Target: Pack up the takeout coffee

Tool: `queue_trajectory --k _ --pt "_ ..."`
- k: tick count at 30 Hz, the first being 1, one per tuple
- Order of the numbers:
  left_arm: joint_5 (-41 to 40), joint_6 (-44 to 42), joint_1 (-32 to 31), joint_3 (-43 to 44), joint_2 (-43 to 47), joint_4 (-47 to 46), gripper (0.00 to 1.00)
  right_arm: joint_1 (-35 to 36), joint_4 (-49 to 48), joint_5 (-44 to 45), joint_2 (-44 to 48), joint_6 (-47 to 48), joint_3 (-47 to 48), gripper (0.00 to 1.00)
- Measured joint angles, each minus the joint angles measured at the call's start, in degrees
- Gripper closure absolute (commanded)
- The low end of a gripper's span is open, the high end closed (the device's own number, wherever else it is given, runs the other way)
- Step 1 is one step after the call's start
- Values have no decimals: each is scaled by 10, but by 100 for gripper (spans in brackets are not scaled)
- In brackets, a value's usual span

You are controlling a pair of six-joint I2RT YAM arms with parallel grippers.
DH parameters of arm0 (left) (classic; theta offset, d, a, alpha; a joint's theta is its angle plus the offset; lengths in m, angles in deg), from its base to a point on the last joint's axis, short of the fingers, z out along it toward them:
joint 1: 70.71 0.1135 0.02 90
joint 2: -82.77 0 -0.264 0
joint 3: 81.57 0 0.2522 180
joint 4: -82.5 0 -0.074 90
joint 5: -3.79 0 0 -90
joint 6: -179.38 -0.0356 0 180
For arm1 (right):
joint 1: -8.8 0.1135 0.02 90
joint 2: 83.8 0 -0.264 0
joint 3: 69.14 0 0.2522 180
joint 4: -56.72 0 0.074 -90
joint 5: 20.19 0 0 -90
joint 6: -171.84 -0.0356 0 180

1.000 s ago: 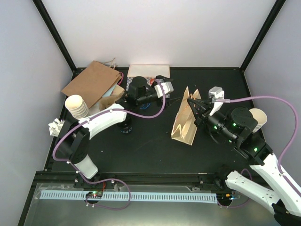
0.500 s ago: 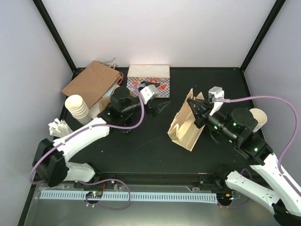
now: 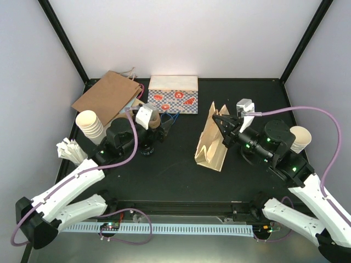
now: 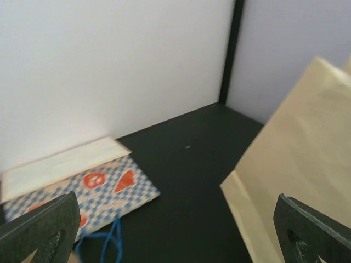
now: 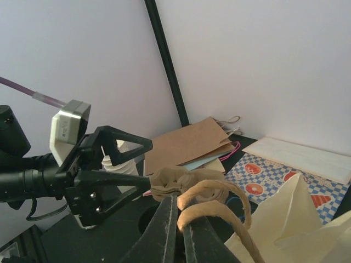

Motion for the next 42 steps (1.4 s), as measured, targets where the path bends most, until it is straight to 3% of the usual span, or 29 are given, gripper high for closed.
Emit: queue_trajectory --k 7,17,24,28,35,42 --pt "-43 15 0 19 25 112 1 0 -6 -27 -31 2 23 99" --pt "86 51 10 59 60 148 2 0 -14 -65 -79 -10 46 98" --pt "214 73 12 120 19 143 21 0 -25 -82 -113 -32 62 98" --pt "261 92 11 122 -6 126 27 0 -33 -82 -122 -46 62 98" --pt "299 105 -1 125 -36 89 53 0 -46 -88 -130 -61 62 98" --pt "321 105 -6 156 -88 69 59 0 -52 -96 -142 -68 62 98"
